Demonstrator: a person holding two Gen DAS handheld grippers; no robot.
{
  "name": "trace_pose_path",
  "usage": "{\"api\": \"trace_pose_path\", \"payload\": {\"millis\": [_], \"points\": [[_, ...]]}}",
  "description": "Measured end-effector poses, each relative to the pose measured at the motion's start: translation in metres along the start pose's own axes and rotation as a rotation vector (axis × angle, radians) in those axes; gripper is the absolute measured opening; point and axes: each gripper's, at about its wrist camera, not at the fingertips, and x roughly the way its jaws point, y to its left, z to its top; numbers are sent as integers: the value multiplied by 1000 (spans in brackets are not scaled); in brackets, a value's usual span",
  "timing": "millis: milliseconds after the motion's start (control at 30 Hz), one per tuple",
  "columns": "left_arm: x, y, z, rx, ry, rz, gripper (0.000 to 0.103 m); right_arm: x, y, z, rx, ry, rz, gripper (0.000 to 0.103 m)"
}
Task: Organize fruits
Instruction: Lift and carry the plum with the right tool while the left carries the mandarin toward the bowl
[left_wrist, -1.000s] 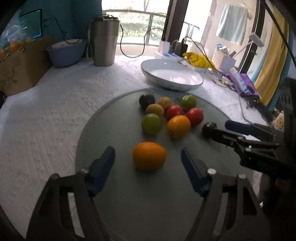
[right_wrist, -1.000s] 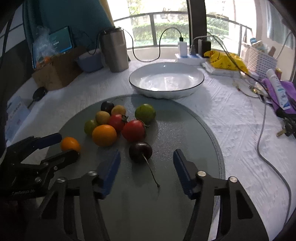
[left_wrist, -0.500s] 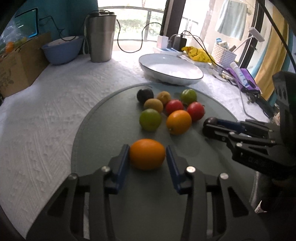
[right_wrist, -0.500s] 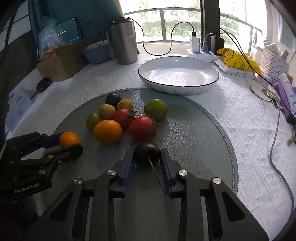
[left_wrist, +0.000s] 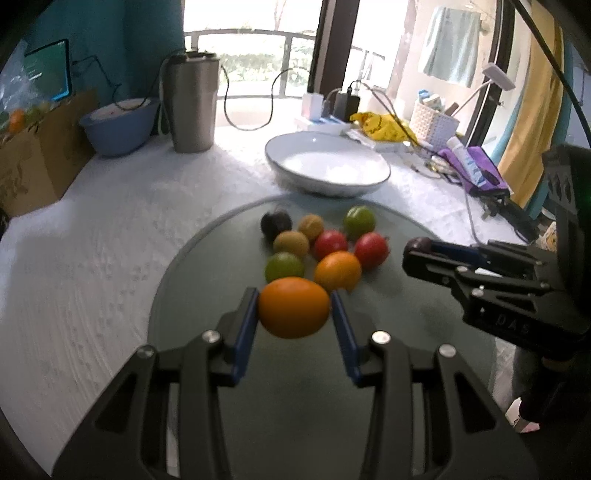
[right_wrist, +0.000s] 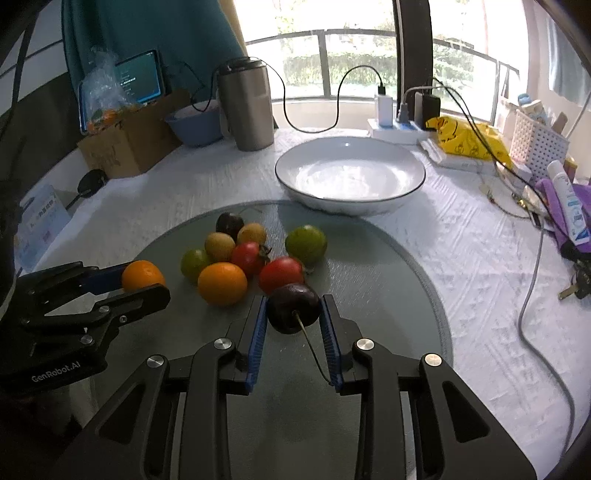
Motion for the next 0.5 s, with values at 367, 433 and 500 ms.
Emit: {"api": "trace_pose_path", "payload": {"millis": [367, 433, 500], "points": [[9, 7, 46, -12, -65, -28, 41, -4, -15, 33, -25, -64, -47, 31], [15, 8, 58, -10, -71, -30, 41, -4, -21, 42, -27, -83, -57, 31], [24, 8, 69, -8, -62, -33, 41, -3, -25, 51, -29, -97, -66, 31]]}}
